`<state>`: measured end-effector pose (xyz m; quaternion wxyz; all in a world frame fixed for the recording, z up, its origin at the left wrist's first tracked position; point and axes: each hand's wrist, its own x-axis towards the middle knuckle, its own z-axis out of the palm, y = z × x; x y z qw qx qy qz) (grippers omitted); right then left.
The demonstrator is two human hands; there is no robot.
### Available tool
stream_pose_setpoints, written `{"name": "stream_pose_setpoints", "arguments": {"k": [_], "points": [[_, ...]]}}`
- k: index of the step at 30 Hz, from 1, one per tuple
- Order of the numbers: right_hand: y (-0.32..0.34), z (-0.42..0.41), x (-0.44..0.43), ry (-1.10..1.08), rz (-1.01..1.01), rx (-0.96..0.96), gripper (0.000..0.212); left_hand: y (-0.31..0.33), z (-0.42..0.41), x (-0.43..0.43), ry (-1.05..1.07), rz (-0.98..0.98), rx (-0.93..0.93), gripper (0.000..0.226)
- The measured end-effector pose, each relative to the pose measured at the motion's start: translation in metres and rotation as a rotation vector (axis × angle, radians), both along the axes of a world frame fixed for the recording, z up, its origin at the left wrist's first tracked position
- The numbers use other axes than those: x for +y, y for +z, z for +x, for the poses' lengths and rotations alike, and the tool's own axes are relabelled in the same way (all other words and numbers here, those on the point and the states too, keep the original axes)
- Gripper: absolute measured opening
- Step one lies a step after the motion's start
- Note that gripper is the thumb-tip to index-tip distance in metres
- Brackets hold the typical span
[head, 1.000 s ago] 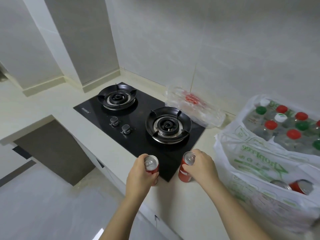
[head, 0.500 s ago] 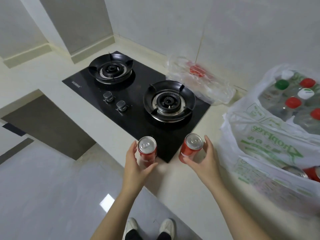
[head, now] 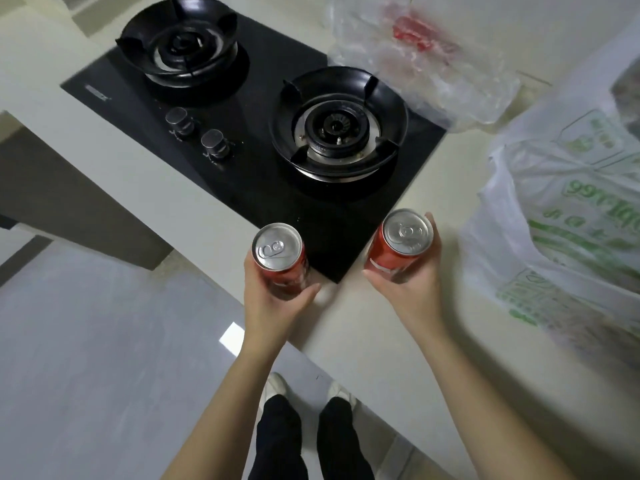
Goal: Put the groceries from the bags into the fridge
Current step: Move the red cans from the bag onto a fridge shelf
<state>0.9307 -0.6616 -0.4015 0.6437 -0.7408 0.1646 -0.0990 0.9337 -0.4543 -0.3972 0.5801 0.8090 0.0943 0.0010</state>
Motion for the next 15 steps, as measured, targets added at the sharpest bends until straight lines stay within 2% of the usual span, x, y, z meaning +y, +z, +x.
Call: {"name": "stream_pose_setpoints", "arguments": {"k": [4, 7, 15], "points": [[-0.004, 0.005, 0.006, -0.008, -0.008, 0.036, 0.105, -0.005, 0.005, -0.006, 0.048, 0.024, 0.043, 0.092], [-0.007, 0.009, 0.008, -0.032, -0.032, 0.036, 0.101, -0.010, 0.009, -0.007, 0.063, 0.057, 0.050, 0.079], [-0.018, 0.011, 0.008, -0.049, -0.073, 0.108, 0.067, -0.006, 0.012, -0.011, 0.102, 0.084, 0.042, 0.049]]}}
